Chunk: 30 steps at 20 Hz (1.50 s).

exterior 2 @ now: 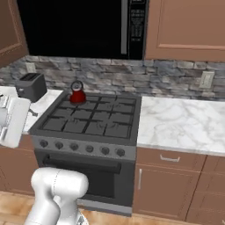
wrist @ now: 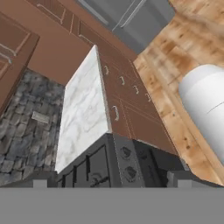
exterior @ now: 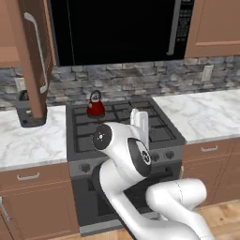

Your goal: Pick the kettle from the cabinet and place it on a stove burner. Then pick the pot from the counter and place it on another stove burner. Finally, turn both burners on.

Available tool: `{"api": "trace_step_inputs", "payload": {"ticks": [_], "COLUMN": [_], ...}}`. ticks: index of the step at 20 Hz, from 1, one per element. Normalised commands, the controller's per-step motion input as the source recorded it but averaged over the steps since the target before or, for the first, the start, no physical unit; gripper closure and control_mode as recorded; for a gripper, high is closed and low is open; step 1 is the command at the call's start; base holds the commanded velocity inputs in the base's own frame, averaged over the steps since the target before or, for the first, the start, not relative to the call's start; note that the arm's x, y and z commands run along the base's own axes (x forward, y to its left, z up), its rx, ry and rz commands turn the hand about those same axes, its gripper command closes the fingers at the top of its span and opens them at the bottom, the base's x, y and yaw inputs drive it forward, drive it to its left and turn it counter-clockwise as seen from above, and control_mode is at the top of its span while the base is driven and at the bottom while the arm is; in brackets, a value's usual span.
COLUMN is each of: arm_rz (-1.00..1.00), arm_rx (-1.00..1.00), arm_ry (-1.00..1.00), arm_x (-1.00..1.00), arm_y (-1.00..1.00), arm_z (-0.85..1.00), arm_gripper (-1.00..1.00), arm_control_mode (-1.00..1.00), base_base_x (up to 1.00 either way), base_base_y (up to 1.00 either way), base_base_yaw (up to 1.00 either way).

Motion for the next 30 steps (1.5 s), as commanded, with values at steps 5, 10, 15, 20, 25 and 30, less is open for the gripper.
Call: {"api": "trace_step_inputs", "payload": {"ticks": [5,10,15,20,25,30], "arm_rz": [0.00,0.00,0.00,0.00,0.00,0.00], "arm_rx": [0.00,0.00,0.00,0.00,0.00,0.00], "arm_ry": [0.00,0.00,0.00,0.00,0.00,0.00], "arm_x": [0.00,0.00,0.00,0.00,0.00,0.00], "arm_y": [0.00,0.00,0.00,0.00,0.00,0.00], "arm_z": [0.00,0.00,0.00,0.00,0.00,0.00], "arm_gripper": [-1.00,-1.00,-1.00,-1.00,-1.00,-1.00], "arm_control_mode": [1.00,1.00,1.00,1.00,1.00,1.00], "base_base_x": [-0.83,-0.54,-0.32,-0.17,0.00,0.24], "base_base_y": [0.34,0.73,0.86,0.84,0.80,0.67], "base_base_yaw": [-0.08,-0.10,-0.08,-0.05,-0.02,0.00]}}
